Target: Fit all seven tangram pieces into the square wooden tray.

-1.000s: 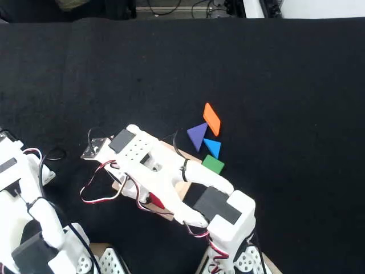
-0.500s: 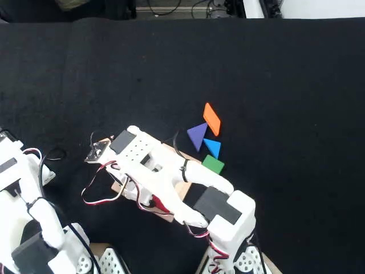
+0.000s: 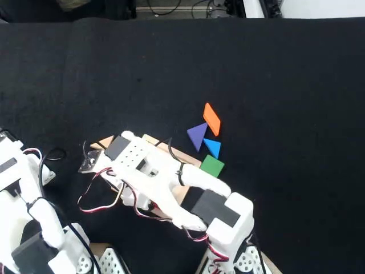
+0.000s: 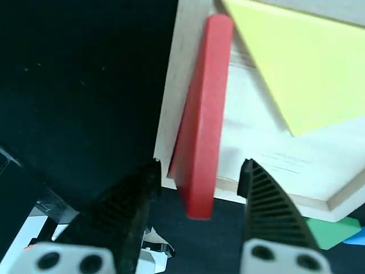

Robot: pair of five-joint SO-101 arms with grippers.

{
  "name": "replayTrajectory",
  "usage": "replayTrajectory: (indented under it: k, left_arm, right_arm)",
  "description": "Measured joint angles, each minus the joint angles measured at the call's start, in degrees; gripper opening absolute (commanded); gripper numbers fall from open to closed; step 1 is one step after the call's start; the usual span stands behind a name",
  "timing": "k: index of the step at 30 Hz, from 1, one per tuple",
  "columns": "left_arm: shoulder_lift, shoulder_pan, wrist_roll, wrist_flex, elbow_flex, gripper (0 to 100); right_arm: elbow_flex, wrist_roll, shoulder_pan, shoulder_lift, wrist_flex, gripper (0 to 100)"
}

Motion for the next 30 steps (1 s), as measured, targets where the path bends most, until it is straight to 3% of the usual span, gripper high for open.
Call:
replayTrajectory:
  k: [10, 16, 20, 22, 30]
  left_arm:
    - [0.00, 0.00, 0.00, 0.00, 0.00, 3]
    - [0.00, 0.00, 0.00, 0.00, 0.00, 3]
    - [0.00, 0.00, 0.00, 0.00, 0.00, 3]
    - [0.00, 0.00, 0.00, 0.00, 0.00, 3]
    - [0.00, 0.00, 0.00, 0.00, 0.00, 3]
  right_arm:
    - [0.00, 0.35, 4.84, -8.18, -0.18, 23.0]
    - [2.64, 2.55, 5.45, -8.18, -5.27, 22.7]
    - [2.64, 3.87, 6.59, -8.62, -4.04, 11.2]
    - [2.90, 4.31, 8.97, -10.99, -4.40, 0.8]
    - [3.69, 6.51, 24.18, -9.05, -16.35, 2.1]
